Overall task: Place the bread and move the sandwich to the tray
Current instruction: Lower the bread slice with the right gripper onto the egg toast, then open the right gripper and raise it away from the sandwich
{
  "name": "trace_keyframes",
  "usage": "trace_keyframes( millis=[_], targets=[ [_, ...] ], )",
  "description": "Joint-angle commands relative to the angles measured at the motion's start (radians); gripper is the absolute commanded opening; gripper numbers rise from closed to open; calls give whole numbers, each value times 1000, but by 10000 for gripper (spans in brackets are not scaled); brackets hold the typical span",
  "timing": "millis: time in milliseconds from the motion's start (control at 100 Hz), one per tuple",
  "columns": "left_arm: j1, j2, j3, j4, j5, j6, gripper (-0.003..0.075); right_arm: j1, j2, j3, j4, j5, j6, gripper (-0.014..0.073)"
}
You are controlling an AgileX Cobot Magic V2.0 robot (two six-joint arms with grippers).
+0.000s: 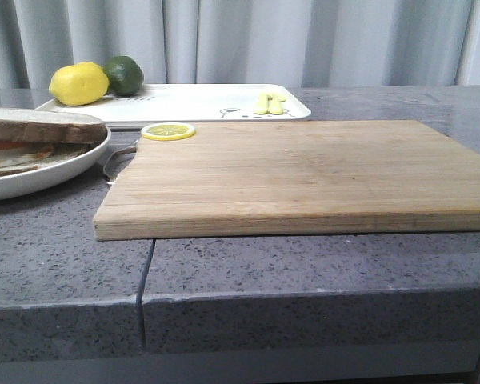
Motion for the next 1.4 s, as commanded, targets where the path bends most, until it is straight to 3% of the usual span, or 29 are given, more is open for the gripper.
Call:
trace_keyframes(
  millis=[0,250,540,900,1391],
  targets=[
    [-9,8,-35,-31,-91,-5,211,-45,-141,83,-38,-17,-51,407],
    [-9,8,-35,21,-159,-5,211,-182,-491,452,-38,-15,-53,401],
    [-2,114,-39,75,-195,-31,211,-193,-878,748,7,-16,-79,401],
    [82,464,-98,60,-196,-67,211,-193,-993,784,92,-19,-177,401],
    [82,664,-119,28,-205,-60,211,-193,-993,784,93,-16,-177,401]
  ],
)
